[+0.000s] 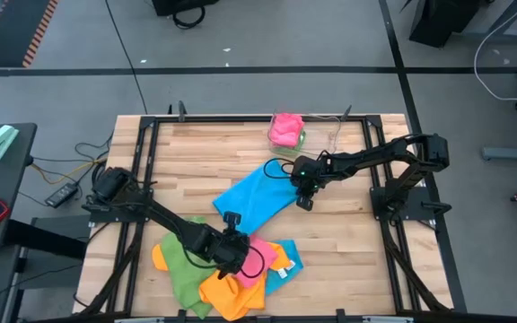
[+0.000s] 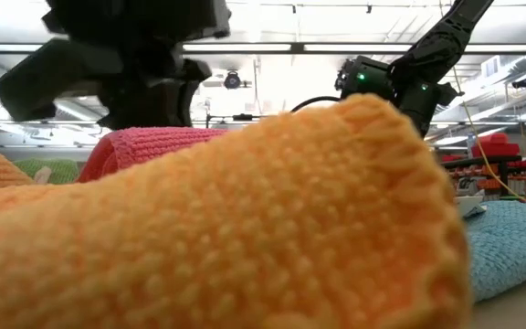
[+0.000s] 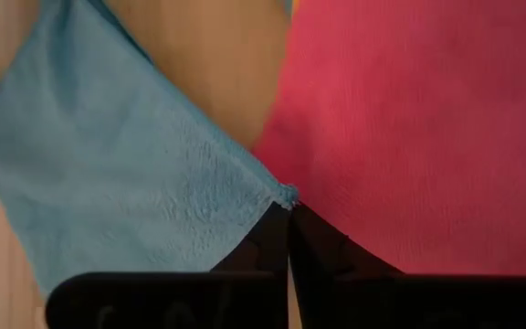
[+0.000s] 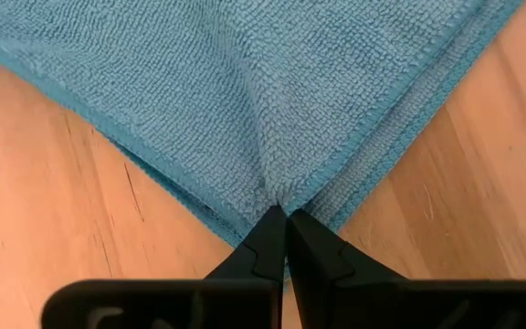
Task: Fold microfiber towels
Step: Fold the top blue towel
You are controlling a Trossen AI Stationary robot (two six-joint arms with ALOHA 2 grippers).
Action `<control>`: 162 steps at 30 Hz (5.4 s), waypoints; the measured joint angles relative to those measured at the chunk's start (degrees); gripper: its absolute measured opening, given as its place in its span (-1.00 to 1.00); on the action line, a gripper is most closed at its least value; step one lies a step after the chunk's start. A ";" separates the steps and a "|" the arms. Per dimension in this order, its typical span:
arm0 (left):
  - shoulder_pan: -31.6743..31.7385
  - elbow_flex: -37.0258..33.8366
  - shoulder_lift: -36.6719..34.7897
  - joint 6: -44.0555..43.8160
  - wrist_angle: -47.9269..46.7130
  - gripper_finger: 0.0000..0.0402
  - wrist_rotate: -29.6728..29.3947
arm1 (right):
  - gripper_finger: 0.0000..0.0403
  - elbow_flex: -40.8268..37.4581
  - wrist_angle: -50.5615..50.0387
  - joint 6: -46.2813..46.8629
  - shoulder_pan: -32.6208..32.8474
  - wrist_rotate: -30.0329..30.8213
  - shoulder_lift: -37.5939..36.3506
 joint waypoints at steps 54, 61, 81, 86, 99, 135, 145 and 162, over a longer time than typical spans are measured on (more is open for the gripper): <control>14.26 -12.21 -5.17 -11.54 -16.43 -0.18 -1.82 | -0.28 -0.11 -7.37 -1.06 0.88 2.55 -12.69; 12.86 -10.99 -8.95 -8.03 -20.38 -0.18 -2.02 | -0.28 0.03 13.57 -6.13 4.21 2.55 -8.75; 16.45 -11.05 -8.58 37.40 -12.60 0.26 6.22 | -0.28 0.02 23.94 -8.20 10.27 4.89 -0.02; 17.40 -11.05 -8.50 38.57 -12.59 0.23 6.67 | -0.28 0.02 23.96 -8.17 10.27 4.89 -0.02; 17.82 -11.05 -4.49 38.61 -14.08 0.26 4.44 | -0.28 0.02 23.99 -6.97 10.27 4.87 -0.02; 22.91 2.45 -2.31 35.53 -22.47 -0.97 15.57 | -0.28 0.58 32.81 8.64 31.93 29.78 3.04; 24.69 6.85 -2.44 33.17 -22.91 -0.97 19.50 | -0.28 13.10 32.43 6.89 36.07 45.42 15.82; 25.04 -3.59 -2.50 38.55 -22.31 -0.95 14.63 | -0.28 17.96 23.40 7.91 37.37 50.88 22.18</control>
